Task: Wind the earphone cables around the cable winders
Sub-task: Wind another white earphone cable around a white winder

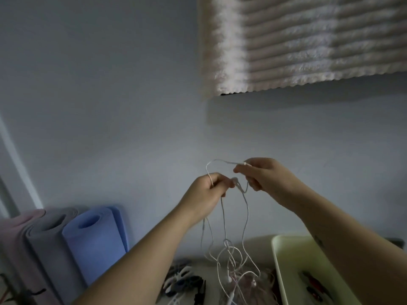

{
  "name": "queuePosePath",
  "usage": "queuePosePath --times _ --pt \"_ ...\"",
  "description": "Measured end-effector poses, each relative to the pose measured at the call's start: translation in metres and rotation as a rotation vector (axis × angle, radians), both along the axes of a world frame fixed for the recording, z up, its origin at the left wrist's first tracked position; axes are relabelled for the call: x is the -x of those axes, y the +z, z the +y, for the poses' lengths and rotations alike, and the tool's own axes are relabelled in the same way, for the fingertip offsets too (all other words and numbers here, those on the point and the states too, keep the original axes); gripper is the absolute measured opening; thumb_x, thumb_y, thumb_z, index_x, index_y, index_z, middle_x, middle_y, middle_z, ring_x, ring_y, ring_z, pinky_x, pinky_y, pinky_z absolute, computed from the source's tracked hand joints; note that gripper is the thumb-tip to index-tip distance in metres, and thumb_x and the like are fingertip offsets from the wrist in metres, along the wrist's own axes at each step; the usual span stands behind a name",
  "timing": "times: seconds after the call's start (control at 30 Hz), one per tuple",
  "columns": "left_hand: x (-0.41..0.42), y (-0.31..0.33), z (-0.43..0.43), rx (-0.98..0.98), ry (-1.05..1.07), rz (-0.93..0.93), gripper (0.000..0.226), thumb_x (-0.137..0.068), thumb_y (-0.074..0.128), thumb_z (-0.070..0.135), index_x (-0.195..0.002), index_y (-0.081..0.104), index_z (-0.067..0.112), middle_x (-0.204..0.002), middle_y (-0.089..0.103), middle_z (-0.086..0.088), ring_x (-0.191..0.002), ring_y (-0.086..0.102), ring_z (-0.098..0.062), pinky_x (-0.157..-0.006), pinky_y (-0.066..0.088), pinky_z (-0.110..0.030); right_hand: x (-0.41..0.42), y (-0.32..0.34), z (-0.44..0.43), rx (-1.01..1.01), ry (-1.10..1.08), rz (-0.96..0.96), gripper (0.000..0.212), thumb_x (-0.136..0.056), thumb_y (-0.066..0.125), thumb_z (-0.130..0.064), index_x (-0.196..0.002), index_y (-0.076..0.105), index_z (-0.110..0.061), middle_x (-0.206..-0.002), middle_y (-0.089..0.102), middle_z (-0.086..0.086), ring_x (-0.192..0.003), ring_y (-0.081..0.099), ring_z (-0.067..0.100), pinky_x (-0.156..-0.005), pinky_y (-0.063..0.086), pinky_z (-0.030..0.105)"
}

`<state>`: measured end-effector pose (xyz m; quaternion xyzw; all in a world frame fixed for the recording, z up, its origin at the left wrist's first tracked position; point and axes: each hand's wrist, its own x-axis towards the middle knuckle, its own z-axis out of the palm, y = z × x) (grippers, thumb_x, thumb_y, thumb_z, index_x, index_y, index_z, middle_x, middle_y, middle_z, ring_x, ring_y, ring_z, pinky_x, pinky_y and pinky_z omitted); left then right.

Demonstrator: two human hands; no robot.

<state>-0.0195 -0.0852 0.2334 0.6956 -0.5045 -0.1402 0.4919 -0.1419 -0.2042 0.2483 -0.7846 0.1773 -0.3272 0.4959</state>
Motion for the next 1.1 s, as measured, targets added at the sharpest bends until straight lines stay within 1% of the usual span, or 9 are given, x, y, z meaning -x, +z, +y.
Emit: queuePosePath --times 0.1,0.3,0.43,0.5,0.57,0.7,0.77,0.93,1.1 --pt "0.006 0.018 -0.009 0.078 -0.024 -0.034 0.028 -0.099 0.048 0.022 -0.078 0.065 0.029 -0.059 0.045 0.012 -0.049 0.037 -0.004 -0.053 0.031 -0.022 0.004 0.006 0.002 0.168 -0.072 0.054 0.026 -0.093 0.055 -0.027 -0.079 0.071 -0.013 -0.052 0.04 0.0 -0.049 0.034 0.012 -0.047 0.026 0.021" --pt "0.016 0.044 -0.024 0.287 0.051 -0.037 0.021 -0.1 0.048 0.024 -0.087 0.064 0.026 -0.063 0.055 0.022 -0.05 0.046 0.005 -0.057 0.036 -0.019 0.012 0.018 -0.007 0.117 -0.188 -0.049 0.041 -0.099 0.04 -0.039 -0.079 0.071 -0.021 -0.053 0.029 0.002 -0.047 0.027 0.013 -0.052 0.021 0.028" --pt "0.013 0.039 -0.029 0.032 0.051 -0.071 0.018 -0.097 0.053 0.028 -0.097 0.069 0.022 -0.085 0.064 0.01 -0.066 0.055 0.001 -0.059 0.039 -0.02 0.016 0.02 -0.008 0.074 -0.162 -0.04 0.046 -0.101 0.034 -0.038 -0.084 0.072 -0.019 -0.049 0.036 0.0 -0.042 0.029 0.009 -0.051 0.024 0.026" --pt "0.007 0.027 -0.026 -0.059 0.051 -0.061 0.019 -0.096 0.055 0.032 -0.104 0.07 0.022 -0.1 0.068 0.007 -0.091 0.062 -0.007 -0.072 0.044 -0.021 0.017 0.018 -0.009 0.037 -0.118 -0.023 0.046 -0.102 0.033 -0.034 -0.087 0.071 -0.014 -0.048 0.044 -0.002 -0.042 0.033 0.009 -0.05 0.027 0.024" --pt "0.0 0.013 -0.02 -0.111 0.055 -0.06 0.025 -0.097 0.054 0.033 -0.112 0.069 0.02 -0.106 0.064 0.009 -0.098 0.058 -0.008 -0.082 0.041 -0.022 0.016 0.014 -0.01 0.003 -0.073 -0.005 0.044 -0.103 0.032 -0.031 -0.089 0.069 -0.011 -0.048 0.046 -0.002 -0.045 0.034 0.011 -0.049 0.027 0.024" --pt "-0.015 -0.012 -0.006 -0.14 0.104 0.004 0.02 -0.098 0.051 0.016 -0.104 0.067 0.025 -0.1 0.064 0.009 -0.073 0.053 0.0 -0.069 0.043 -0.015 0.012 0.012 -0.014 -0.111 -0.081 -0.086 0.048 -0.103 0.031 -0.033 -0.089 0.068 -0.006 -0.044 0.04 -0.001 -0.042 0.03 0.011 -0.048 0.024 0.025" --pt "-0.024 -0.025 0.002 -0.168 0.135 0.063 0.02 -0.098 0.05 0.013 -0.095 0.066 0.025 -0.095 0.064 0.004 -0.07 0.055 -0.004 -0.072 0.048 -0.019 0.01 0.015 -0.015 -0.23 -0.073 -0.19 0.047 -0.104 0.031 -0.028 -0.087 0.066 -0.003 -0.041 0.038 -0.001 -0.037 0.028 0.01 -0.046 0.022 0.025" --pt "-0.034 -0.046 0.017 -0.308 0.166 0.182 0.035 -0.103 0.037 0.037 -0.09 0.067 0.023 -0.095 0.066 0.003 -0.087 0.059 -0.009 -0.08 0.047 -0.026 0.007 0.013 -0.013 -0.314 -0.095 -0.233 0.048 -0.104 0.03 -0.029 -0.085 0.067 -0.004 -0.047 0.047 0.003 -0.041 0.03 0.012 -0.048 0.023 0.026" --pt "-0.038 -0.029 0.019 -0.275 0.193 0.214 0.056 -0.103 0.025 0.044 -0.082 0.068 0.015 -0.078 0.058 -0.003 -0.069 0.056 -0.015 -0.077 0.053 -0.029 0.003 -0.002 -0.013 -0.181 -0.141 -0.092 0.058 -0.102 0.025 -0.039 -0.075 0.072 -0.017 -0.052 0.058 -0.001 -0.06 0.046 0.014 -0.062 0.032 0.029"
